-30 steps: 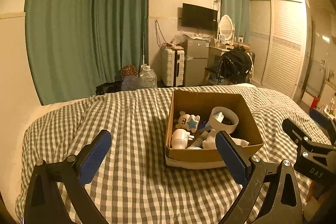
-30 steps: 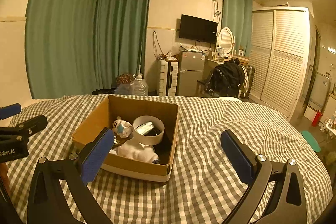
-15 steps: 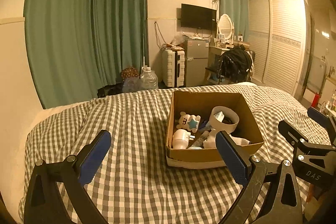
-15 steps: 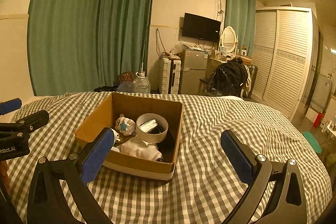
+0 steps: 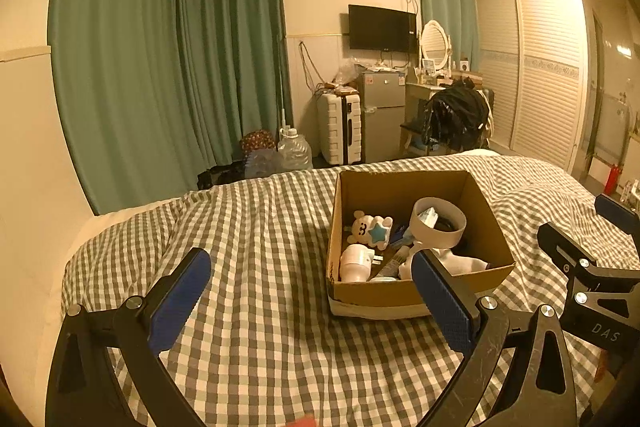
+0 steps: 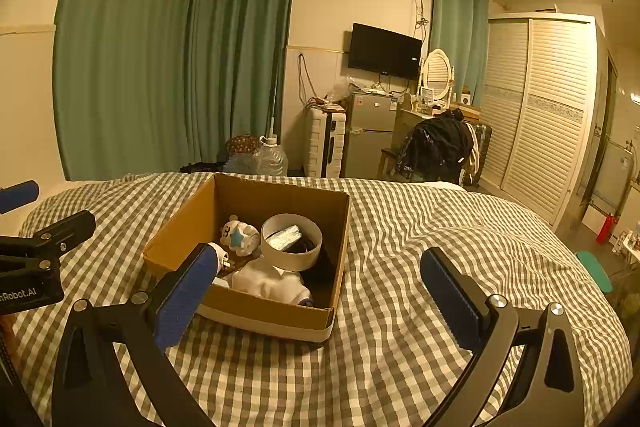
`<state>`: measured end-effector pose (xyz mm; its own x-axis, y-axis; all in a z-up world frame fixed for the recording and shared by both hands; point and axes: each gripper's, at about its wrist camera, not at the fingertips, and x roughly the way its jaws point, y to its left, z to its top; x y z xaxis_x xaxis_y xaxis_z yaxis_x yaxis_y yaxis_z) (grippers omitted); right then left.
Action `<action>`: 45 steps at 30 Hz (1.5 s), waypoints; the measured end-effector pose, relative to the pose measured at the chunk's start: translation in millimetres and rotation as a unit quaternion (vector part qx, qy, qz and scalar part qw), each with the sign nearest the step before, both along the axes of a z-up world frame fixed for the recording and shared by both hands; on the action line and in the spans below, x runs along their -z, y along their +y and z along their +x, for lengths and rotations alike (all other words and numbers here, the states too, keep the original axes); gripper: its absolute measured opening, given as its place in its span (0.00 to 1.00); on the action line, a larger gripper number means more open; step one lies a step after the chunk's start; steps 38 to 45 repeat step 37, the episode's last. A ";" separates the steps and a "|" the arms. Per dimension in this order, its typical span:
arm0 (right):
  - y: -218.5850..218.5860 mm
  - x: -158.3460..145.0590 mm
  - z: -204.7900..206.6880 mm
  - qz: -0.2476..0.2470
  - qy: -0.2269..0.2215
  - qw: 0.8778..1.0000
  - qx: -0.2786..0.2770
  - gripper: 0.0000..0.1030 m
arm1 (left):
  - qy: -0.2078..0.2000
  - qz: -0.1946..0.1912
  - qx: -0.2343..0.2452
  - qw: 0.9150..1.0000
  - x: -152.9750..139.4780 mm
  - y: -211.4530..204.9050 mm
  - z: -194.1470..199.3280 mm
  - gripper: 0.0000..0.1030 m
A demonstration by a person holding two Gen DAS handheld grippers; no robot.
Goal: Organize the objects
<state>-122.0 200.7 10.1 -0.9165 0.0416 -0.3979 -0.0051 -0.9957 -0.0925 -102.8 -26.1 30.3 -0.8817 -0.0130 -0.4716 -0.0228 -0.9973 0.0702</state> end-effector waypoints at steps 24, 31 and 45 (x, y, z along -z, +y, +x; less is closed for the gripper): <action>0.0 2.5 -0.6 0.002 -0.003 1.000 0.000 0.99 | 0.001 0.005 0.004 1.000 -0.5 -1.5 0.3 1.00; -0.6 4.1 -0.9 0.003 -0.004 1.000 0.000 0.99 | 0.002 0.001 0.004 1.000 0.1 -1.2 0.4 1.00; -0.5 5.5 -1.3 0.003 -0.006 1.000 -0.001 0.99 | 0.004 -0.003 0.000 1.000 2.1 -2.8 -0.1 1.00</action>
